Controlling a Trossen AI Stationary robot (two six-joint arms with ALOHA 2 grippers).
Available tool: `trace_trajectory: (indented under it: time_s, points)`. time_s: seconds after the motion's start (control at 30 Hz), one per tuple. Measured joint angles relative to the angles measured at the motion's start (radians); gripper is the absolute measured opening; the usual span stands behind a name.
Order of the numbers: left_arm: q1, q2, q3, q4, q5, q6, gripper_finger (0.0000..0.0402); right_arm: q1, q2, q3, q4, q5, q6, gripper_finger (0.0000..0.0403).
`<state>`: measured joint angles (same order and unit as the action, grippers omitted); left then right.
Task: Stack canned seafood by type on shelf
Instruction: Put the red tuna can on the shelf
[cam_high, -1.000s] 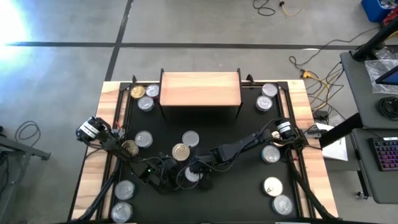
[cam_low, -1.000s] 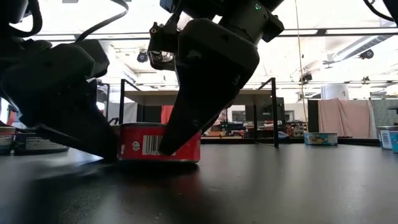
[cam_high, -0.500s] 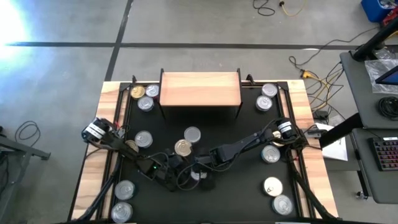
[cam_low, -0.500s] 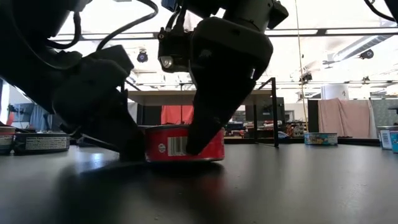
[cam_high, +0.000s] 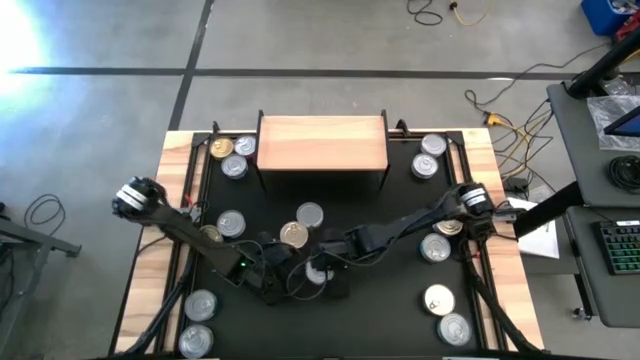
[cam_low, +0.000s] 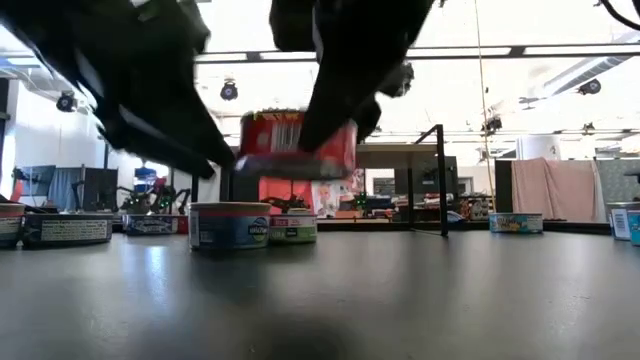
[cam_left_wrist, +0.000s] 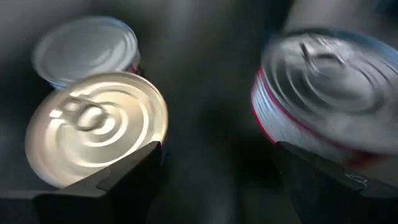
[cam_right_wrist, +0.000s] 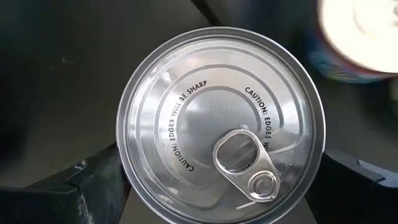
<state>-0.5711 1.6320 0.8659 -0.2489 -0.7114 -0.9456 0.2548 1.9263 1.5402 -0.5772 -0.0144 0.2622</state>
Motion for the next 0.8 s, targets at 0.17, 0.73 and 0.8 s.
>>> trace_trajectory:
  time_s: [0.17, 0.73, 0.8]
  points:
    - [-0.020, -0.160, -0.003, -0.145, 0.011, 0.042, 0.0300, -0.027, -0.113, 0.000, -0.068, 0.116, 0.055, 0.0374]
    - [-0.020, -0.509, -0.007, -0.287, -0.013, 0.231, 0.0300, -0.376, -0.116, 0.327, -0.568, 0.575, 0.500, 0.0373]
    - [-0.024, -0.530, -0.008, -0.286, -0.008, 0.231, 0.0300, -0.425, -0.082, 0.380, -0.630, 0.570, 0.530, 0.0373]
